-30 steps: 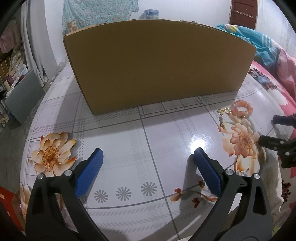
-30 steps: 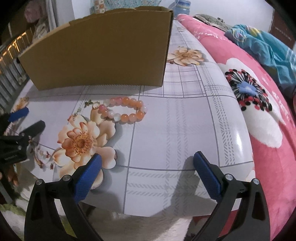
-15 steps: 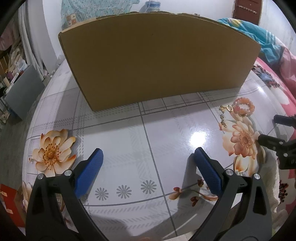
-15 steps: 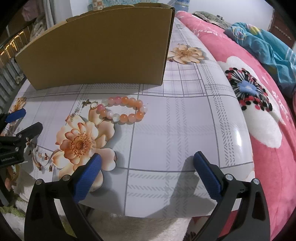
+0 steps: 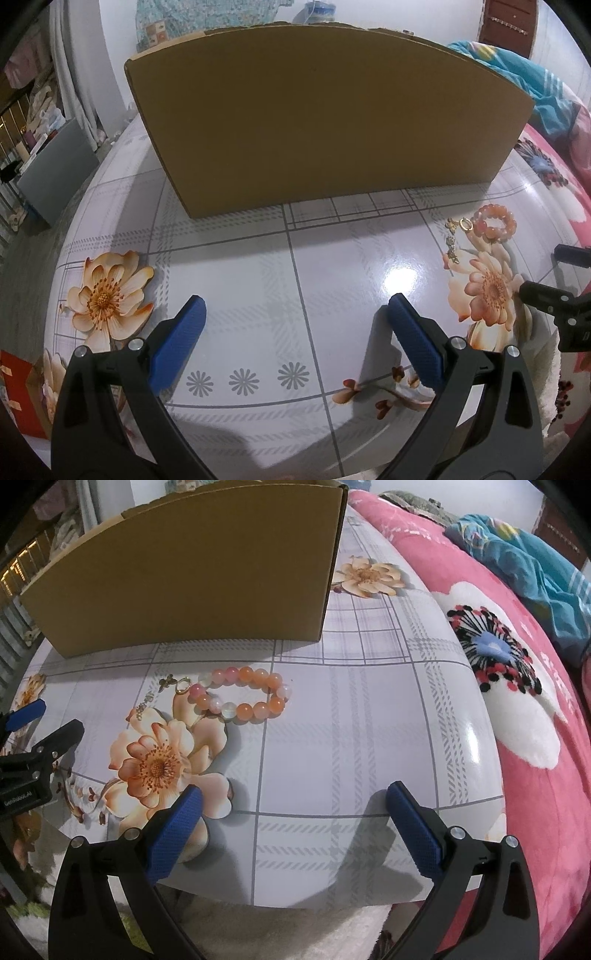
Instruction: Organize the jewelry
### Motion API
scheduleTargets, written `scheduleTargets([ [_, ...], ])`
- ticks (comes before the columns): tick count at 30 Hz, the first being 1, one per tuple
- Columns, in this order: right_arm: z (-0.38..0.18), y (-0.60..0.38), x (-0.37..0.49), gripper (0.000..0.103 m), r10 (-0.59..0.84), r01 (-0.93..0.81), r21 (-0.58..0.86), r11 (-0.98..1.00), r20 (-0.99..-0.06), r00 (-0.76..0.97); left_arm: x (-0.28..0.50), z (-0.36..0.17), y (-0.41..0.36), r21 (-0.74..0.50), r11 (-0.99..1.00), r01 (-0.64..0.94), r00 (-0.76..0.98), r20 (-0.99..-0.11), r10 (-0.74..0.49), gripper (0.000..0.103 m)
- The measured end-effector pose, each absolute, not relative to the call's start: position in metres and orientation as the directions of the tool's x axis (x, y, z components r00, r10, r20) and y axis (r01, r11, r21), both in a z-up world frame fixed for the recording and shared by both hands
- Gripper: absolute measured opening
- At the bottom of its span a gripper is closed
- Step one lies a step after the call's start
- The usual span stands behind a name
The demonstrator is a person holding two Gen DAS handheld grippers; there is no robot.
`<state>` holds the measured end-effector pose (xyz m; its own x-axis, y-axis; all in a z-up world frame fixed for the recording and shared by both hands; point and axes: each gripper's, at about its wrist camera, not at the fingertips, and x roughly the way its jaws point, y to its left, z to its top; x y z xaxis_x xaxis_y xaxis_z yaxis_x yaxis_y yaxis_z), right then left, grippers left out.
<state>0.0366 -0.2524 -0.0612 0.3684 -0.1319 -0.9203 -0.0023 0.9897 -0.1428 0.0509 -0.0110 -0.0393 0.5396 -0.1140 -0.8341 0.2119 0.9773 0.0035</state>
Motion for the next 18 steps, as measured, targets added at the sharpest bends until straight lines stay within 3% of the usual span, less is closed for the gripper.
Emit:
scheduleTargets([
  [18, -0.0608, -0.2559, 0.0351, 0.097, -0.129, 0.021, -0.131, 0.991, -0.916, 0.380, 0.0476, -0.0431, -0.0094, -0.009, 0.970, 0.243, 0.551, -0.822, -0.146, 0.095],
])
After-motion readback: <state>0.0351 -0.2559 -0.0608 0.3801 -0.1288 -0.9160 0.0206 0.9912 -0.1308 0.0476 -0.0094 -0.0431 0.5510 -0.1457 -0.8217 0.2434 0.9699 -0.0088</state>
